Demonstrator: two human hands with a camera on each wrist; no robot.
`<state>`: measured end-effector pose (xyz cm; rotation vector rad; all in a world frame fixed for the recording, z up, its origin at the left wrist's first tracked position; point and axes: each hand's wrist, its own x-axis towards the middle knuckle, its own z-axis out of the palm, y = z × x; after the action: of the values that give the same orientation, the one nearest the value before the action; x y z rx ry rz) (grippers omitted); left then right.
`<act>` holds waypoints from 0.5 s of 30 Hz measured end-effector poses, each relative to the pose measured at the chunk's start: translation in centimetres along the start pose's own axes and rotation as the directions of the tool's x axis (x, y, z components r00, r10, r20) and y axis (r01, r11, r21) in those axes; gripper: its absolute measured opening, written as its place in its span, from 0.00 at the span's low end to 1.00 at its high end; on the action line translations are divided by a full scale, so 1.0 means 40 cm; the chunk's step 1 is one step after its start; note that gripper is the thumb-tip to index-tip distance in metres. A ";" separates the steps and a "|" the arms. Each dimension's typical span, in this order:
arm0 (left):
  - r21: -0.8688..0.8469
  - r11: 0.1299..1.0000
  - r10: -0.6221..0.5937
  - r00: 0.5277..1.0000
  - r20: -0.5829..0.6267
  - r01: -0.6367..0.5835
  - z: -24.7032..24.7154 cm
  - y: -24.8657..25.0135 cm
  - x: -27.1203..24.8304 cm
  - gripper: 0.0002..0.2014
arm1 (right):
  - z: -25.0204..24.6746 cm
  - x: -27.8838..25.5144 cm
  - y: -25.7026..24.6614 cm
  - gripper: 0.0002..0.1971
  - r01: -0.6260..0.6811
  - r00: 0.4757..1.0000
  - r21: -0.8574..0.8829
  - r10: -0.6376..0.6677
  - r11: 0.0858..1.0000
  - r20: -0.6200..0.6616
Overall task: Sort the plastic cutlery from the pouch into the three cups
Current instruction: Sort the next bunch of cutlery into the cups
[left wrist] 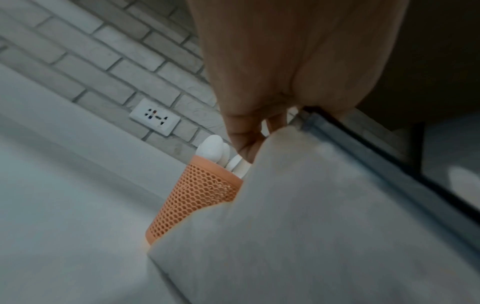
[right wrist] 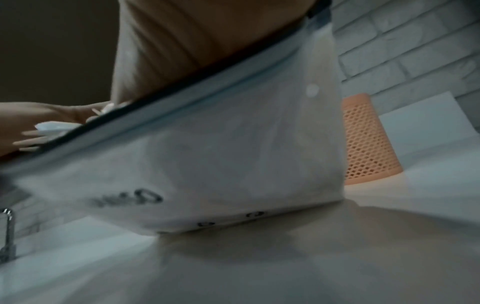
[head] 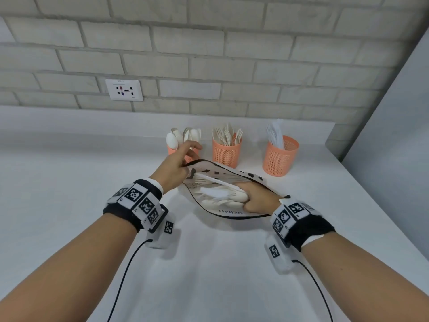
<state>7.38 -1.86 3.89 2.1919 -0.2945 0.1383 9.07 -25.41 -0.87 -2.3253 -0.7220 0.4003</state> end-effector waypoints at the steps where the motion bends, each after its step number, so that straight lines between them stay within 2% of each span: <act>1: -0.010 1.000 -0.014 0.999 -0.048 0.013 -0.002 -0.003 0.003 0.28 | 0.000 -0.002 0.002 0.25 -0.011 0.999 -0.050 0.009 0.999 -0.032; 3: 0.020 1.000 -0.010 0.996 -0.086 0.012 -0.007 -0.004 0.001 0.28 | 0.000 -0.004 0.010 0.24 -0.049 0.995 -0.076 0.041 0.996 -0.095; 6: 0.168 0.984 0.047 0.997 0.065 -0.057 -0.003 -0.004 -0.003 0.26 | 0.005 -0.010 0.012 0.28 0.020 0.991 0.071 -0.010 0.997 -0.135; 8: 0.177 0.982 0.046 0.991 0.128 -0.069 -0.001 0.002 -0.009 0.21 | 0.000 -0.016 0.000 0.29 0.059 0.983 0.140 -0.034 0.988 -0.180; 10: 0.152 0.986 0.050 0.989 0.140 -0.071 0.000 0.009 -0.011 0.13 | -0.003 -0.023 -0.017 0.26 0.023 0.989 0.139 -0.001 0.990 -0.150; 12: 0.208 0.975 0.029 0.975 0.218 -0.076 0.010 0.000 -0.006 0.13 | 0.002 -0.028 -0.040 0.21 -0.012 0.998 0.121 0.020 0.993 -0.066; 13: 0.234 0.969 0.003 0.958 0.286 -0.073 0.020 -0.011 -0.003 0.13 | 0.006 -0.030 -0.055 0.20 -0.009 0.999 0.167 0.015 0.986 -0.037; 15: 0.234 0.972 -0.111 0.911 0.398 0.016 0.037 -0.012 -0.009 0.13 | 0.005 -0.040 -0.092 0.21 0.013 1.000 0.313 -0.010 0.950 -0.011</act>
<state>7.14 -2.73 2.54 2.4439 -0.4577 -0.3478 6.28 -23.94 1.62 -2.0214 -0.6177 0.4626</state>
